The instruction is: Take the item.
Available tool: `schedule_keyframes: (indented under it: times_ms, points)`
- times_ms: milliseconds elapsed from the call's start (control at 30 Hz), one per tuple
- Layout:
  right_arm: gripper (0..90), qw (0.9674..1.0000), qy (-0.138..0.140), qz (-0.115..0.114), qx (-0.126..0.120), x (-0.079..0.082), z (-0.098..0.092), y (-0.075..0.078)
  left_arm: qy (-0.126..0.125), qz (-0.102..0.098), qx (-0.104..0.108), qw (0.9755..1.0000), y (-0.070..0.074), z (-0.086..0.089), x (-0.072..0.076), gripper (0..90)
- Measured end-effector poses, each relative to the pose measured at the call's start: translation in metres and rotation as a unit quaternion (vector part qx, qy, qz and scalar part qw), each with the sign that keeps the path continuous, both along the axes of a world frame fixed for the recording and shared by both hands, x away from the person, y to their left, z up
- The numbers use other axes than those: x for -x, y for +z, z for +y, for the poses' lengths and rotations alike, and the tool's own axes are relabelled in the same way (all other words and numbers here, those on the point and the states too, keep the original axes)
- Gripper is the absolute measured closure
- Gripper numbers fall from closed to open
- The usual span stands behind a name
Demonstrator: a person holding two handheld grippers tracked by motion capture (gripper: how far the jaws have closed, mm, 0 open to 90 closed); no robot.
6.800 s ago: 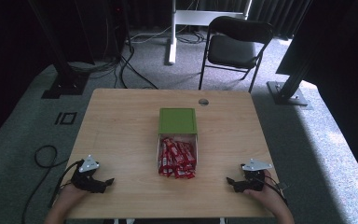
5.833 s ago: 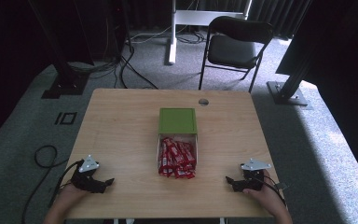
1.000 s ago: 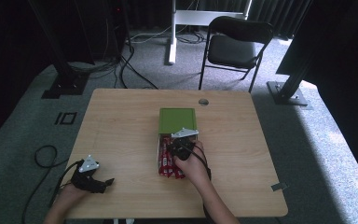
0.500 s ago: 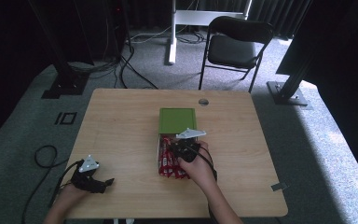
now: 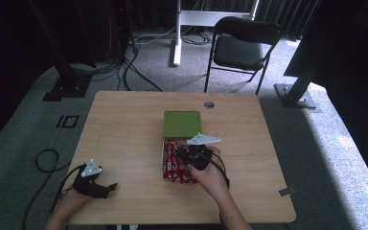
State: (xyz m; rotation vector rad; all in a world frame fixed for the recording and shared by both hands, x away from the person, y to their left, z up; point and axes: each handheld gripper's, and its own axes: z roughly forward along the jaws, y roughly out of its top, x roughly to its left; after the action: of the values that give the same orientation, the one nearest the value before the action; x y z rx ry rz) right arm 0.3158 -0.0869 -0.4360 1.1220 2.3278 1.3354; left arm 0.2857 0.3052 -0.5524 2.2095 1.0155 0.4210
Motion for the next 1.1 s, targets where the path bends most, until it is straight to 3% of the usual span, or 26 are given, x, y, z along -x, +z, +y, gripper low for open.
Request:
schedule_keyframes:
  times_ms: [200, 467, 700, 967, 1100]
  points:
    - [83.0, 0.9997, -0.002, -0.017, -0.015, 0.005, -0.006, 0.013, 0.000, 0.000, 0.000, 1.0000, 0.000, 0.000, 0.000, 1.4]
    - [83.0, 0.9985, -0.016, -0.049, -0.017, 0.005, -0.013, 0.030, 0.000, 0.000, 0.000, 1.0000, 0.000, 0.000, 0.000, 1.4]
    - [83.0, 0.9959, -0.058, -0.066, -0.019, -0.005, -0.027, 0.034, 0.000, 0.000, 0.000, 1.0000, 0.000, 0.000, 0.000, 1.4]
    - [83.0, 0.9920, -0.102, -0.073, -0.002, -0.017, -0.046, 0.030, 0.000, 0.000, 0.000, 1.0000, 0.000, 0.000, 0.000, 1.4]
    - [83.0, 0.9879, -0.134, -0.078, -0.007, -0.023, -0.061, 0.026, 0.000, -0.001, 0.000, 1.0000, 0.000, 0.000, 0.000, 1.4]
